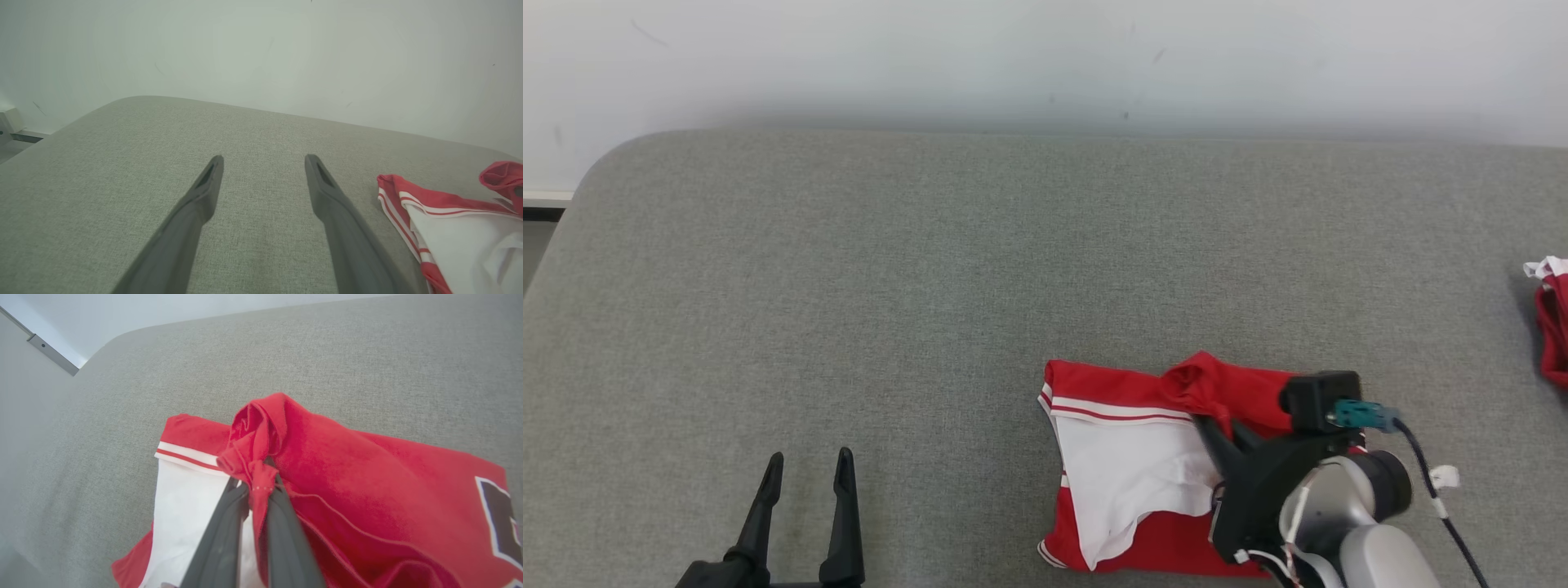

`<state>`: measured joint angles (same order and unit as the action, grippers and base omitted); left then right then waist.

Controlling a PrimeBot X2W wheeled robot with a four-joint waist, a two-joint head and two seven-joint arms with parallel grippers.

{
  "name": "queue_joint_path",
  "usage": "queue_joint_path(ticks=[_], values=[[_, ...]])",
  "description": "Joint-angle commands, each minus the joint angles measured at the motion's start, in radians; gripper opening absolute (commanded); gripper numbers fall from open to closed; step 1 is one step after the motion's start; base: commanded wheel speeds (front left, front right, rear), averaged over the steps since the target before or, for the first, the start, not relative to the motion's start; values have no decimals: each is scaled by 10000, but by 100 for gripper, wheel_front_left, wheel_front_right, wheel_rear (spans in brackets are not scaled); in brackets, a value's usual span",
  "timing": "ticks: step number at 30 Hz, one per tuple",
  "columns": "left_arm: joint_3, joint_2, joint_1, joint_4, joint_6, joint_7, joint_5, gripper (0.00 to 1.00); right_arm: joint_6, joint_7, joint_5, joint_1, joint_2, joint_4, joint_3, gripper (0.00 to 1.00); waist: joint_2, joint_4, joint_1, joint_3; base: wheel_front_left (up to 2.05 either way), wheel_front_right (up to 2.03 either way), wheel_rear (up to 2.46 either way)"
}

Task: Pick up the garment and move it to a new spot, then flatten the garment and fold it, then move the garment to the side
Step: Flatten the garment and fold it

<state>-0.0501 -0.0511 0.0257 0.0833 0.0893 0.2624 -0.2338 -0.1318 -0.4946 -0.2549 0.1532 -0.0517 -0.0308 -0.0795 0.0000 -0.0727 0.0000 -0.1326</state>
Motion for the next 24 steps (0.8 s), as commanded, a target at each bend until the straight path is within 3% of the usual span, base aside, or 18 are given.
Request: queue_joint_path(ticks=[1, 15, 16, 17, 18, 24], values=[[-6, 12, 11, 25, 37, 29, -37, 100, 28, 130, -95, 202, 29, -101, -252, 0, 0, -42, 0, -23, 0, 0, 0], [-136, 14, 66, 77, -21, 29, -103, 100, 28, 785, -612, 1024, 29, -1696, -1776, 0, 0, -328, 0, 45, 0, 0, 0], [-123, 14, 80, 79, -21, 29, -105, 100, 26, 859, -601, 1058, 29, -1838, -1813, 10, 0, -330, 0, 55, 0, 0, 0], [-117, 14, 94, 84, -24, 29, -107, 100, 26, 938, -583, 1081, 29, -1960, -1849, 51, 0, -331, 0, 69, 0, 0, 0], [-114, 12, 111, 88, -24, 29, -106, 100, 28, 1062, -655, 1108, 31, -2059, -1810, 100, 0, -331, 0, 88, 0, 0, 0], [-88, 14, 264, 102, 3, 29, -80, 100, 26, 1895, -2272, 1258, 31, -1820, -1974, 100, 0, -275, 0, 266, 0, 0, 0]])
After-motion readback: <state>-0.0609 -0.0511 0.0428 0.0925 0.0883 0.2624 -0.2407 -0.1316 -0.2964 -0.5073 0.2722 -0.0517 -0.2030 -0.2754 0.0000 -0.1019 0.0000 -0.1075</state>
